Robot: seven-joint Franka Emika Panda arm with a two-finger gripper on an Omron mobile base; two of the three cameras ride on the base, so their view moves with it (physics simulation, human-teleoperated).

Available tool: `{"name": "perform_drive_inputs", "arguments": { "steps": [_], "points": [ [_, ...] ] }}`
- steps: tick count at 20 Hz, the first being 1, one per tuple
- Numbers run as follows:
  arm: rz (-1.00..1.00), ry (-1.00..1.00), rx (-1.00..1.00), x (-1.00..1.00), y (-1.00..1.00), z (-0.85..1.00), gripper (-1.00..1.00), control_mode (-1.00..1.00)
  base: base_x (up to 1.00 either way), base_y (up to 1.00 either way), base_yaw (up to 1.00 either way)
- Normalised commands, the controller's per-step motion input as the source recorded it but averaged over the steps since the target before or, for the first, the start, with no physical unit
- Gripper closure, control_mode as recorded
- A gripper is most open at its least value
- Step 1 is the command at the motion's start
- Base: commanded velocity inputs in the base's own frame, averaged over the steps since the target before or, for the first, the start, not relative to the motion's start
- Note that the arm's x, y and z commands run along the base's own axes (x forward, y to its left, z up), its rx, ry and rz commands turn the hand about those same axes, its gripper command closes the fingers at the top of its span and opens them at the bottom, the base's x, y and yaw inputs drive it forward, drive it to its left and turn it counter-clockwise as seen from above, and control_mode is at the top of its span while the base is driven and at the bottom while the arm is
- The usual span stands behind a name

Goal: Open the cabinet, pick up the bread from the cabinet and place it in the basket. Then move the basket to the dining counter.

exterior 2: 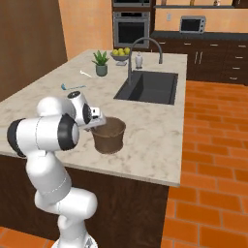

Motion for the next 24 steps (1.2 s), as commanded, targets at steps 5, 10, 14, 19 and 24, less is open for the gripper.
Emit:
{"name": "perform_drive_inputs", "arguments": {
  "steps": [5,10,14,19,24],
  "points": [
    [0.02,-0.38,0.16,-0.47,0.01,0.83,-1.0,-1.0,0.0,0.0,0.0],
    [0.01,-0.53,0.13,-0.82,0.04,1.0,-1.0,-1.0,0.0,0.0,0.0],
    [0.0,-0.64,0.09,-0.99,0.0,1.0,-1.0,-1.0,0.0,0.0,0.0],
    [0.01,-0.45,0.01,-0.67,0.06,1.0,-1.0,-1.0,0.0,0.0,0.0],
    [-0.01,-0.02,-0.04,-0.1,0.47,0.78,-1.0,-1.0,0.0,0.0,0.0]
  ]
}}
